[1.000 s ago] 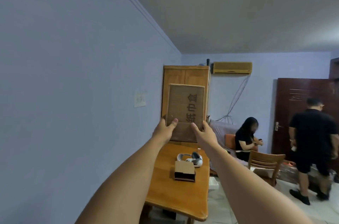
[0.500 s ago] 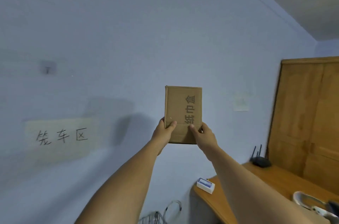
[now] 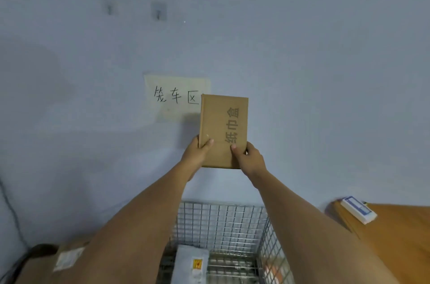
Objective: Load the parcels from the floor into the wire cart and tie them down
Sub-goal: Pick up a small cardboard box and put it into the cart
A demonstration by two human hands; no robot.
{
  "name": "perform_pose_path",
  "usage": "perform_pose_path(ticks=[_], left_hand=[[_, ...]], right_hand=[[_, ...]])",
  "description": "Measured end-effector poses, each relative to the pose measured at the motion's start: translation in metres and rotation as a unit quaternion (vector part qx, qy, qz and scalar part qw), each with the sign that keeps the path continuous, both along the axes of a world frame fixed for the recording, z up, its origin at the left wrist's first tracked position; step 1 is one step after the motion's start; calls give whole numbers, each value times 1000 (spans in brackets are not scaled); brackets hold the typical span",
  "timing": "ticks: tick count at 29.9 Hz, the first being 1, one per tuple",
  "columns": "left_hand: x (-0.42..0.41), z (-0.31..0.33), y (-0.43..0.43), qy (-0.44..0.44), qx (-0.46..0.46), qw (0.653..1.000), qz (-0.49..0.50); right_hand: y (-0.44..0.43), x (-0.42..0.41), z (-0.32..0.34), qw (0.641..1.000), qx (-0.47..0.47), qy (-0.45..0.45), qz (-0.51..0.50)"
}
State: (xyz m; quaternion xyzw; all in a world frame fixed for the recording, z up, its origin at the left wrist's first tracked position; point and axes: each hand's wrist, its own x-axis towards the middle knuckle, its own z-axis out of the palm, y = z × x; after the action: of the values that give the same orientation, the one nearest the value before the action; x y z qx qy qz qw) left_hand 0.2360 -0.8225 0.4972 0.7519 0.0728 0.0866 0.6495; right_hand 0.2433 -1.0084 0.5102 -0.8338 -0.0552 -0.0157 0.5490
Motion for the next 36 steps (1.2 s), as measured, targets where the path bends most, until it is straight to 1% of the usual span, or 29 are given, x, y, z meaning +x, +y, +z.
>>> perform_pose_path(ticks=[3, 6, 11, 14, 17, 20, 22, 25, 26, 28, 32, 35, 36], left_hand=[[-8, -54, 17, 43, 10, 999, 27], [-20, -119, 23, 86, 19, 996, 27], [-53, -236, 16, 175, -46, 983, 24], [-74, -312, 16, 235, -65, 969, 43], [-93, -380, 23, 299, -58, 950, 73], [-107, -454, 33, 367, -59, 926, 61], [-119, -496, 37, 382, -78, 920, 44], [-135, -557, 40, 396, -79, 915, 4], [-140, -578, 41, 411, -83, 908, -5], [-146, -618, 43, 434, -81, 897, -7], [-154, -686, 46, 470, -113, 875, 15], [-158, -732, 51, 482, -145, 864, 4], [-158, -748, 52, 481, -144, 865, 4]], right_hand=[[19, 0, -59, 999, 7, 42, 16], [25, -8, -128, 995, 3, 95, 21], [23, -32, -249, 983, -25, 181, 16], [28, -48, -320, 974, -27, 224, 19], [36, -69, -394, 960, -34, 276, 28], [42, -87, -466, 945, -68, 318, 28], [45, -97, -513, 935, -90, 342, 31], [47, -110, -577, 922, -85, 377, 41], [48, -113, -596, 916, -84, 391, 45], [50, -118, -635, 906, -83, 412, 47], [55, -128, -718, 883, -86, 460, 44], [60, -131, -757, 872, -100, 479, 30], [61, -131, -765, 866, -106, 487, 30]])
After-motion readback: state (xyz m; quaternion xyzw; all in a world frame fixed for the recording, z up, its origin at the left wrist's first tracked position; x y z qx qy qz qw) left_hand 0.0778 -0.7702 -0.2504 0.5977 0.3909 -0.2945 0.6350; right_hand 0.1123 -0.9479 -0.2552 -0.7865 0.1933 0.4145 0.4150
